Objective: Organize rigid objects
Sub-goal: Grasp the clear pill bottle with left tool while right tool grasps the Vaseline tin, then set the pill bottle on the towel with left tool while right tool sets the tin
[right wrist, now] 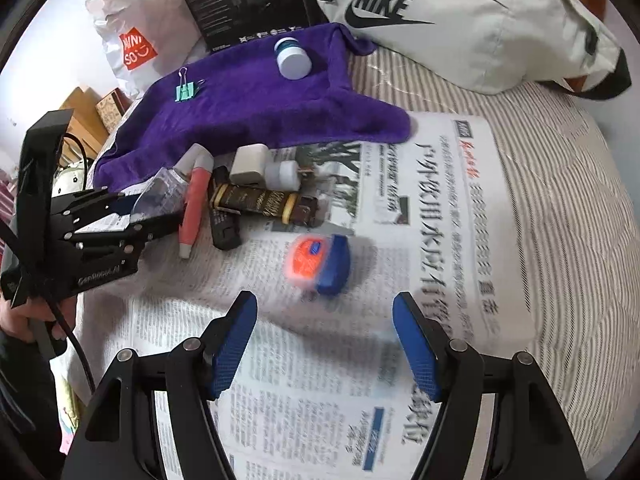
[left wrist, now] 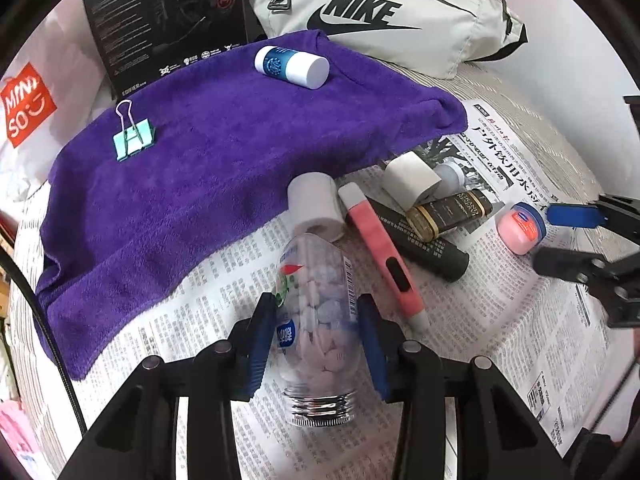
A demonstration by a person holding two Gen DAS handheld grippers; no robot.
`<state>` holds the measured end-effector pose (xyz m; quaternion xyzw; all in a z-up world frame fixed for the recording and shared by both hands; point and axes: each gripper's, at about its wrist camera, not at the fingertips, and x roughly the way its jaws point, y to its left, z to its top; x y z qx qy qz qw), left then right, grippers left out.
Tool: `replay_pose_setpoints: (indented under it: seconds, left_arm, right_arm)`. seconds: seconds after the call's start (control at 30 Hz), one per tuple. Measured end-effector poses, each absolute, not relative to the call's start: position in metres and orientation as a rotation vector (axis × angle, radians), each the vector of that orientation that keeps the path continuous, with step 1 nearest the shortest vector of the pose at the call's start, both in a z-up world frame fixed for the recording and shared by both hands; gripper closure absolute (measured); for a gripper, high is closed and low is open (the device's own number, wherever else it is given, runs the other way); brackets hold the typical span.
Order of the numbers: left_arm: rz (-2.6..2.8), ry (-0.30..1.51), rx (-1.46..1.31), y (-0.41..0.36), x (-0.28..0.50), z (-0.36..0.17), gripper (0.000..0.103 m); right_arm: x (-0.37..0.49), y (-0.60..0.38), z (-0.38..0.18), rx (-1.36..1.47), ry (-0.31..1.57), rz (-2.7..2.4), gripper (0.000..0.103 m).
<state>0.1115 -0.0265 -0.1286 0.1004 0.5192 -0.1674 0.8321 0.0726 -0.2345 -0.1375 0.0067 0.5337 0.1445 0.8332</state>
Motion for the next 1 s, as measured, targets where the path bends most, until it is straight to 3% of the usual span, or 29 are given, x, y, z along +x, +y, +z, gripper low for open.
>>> replay_pose_setpoints:
  seconds: [0.13,0.23,0.4,1.0]
  left_arm:
    - [-0.342,1.097,0.188,-0.025,0.111,-0.129,0.064]
    - [-0.331,1.094,0.185,-0.026,0.11,-0.129,0.064]
    - [-0.336,1.085,0.166,-0.023,0.109,-0.128,0.064]
    - [-0.312,1.053,0.172,-0.026,0.104,-0.131,0.062]
  right_arm:
    - [0.084,-0.228,-0.145,0.011,1.123,0.262,0.035]
    - [0.088,-0.223,-0.152,-0.002,1.115,0.259,0.05]
    - [0.085,-0.22,-0.153,-0.053,1.066,0.222,0.065]
    - [0.077,-0.223,-0.16,-0.08,0.997,0.211,0.064]
